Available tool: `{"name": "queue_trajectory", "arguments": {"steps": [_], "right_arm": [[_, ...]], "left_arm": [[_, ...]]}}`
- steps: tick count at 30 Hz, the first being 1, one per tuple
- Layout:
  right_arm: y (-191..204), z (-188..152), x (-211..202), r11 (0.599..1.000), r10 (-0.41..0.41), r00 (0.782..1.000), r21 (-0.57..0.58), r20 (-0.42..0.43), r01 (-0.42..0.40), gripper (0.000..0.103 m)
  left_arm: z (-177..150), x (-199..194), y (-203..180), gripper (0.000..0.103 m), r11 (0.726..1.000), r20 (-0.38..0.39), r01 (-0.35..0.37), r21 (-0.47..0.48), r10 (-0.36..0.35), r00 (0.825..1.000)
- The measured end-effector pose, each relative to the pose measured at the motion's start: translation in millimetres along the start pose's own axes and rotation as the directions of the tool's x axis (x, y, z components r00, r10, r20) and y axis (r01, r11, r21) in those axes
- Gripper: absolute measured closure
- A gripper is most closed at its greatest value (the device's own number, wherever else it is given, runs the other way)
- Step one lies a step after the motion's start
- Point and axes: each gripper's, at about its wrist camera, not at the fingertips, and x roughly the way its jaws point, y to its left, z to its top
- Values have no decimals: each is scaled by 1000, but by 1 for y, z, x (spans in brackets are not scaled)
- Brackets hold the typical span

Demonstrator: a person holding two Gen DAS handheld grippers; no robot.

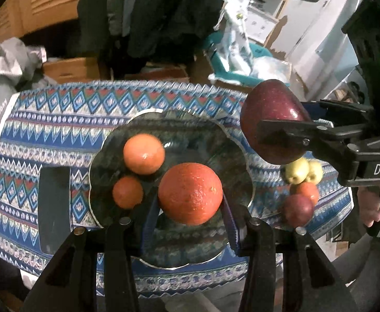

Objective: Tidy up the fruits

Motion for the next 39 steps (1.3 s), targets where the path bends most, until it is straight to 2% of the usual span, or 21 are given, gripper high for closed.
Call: {"name": "queue_trajectory", "arguments": {"steps": [15, 26, 30, 34, 39], "right_arm": [[-13, -25, 75, 1000, -20, 982, 16, -186, 24, 31], [-24, -33, 86, 999, -14, 976, 32, -215, 21, 31], [-26, -33, 88, 999, -1, 975, 41, -222, 11, 31], [-25, -35, 90, 999, 6, 973, 43, -231, 4, 31], [-20, -39, 95, 999, 15, 967, 34, -253, -7, 30]], "left_arm": [[-25, 52, 20, 56, 998, -163, -64, -22, 60, 985], [-42, 76, 31, 56, 995, -249, -92, -46, 78, 965], [-43, 77, 33, 54, 994, -255, -98, -52, 82, 963], [-42, 73, 34, 42, 992, -245, -106, -60, 89, 965], [-39, 66, 35, 42, 993, -238, -97, -66, 79, 968]]}}
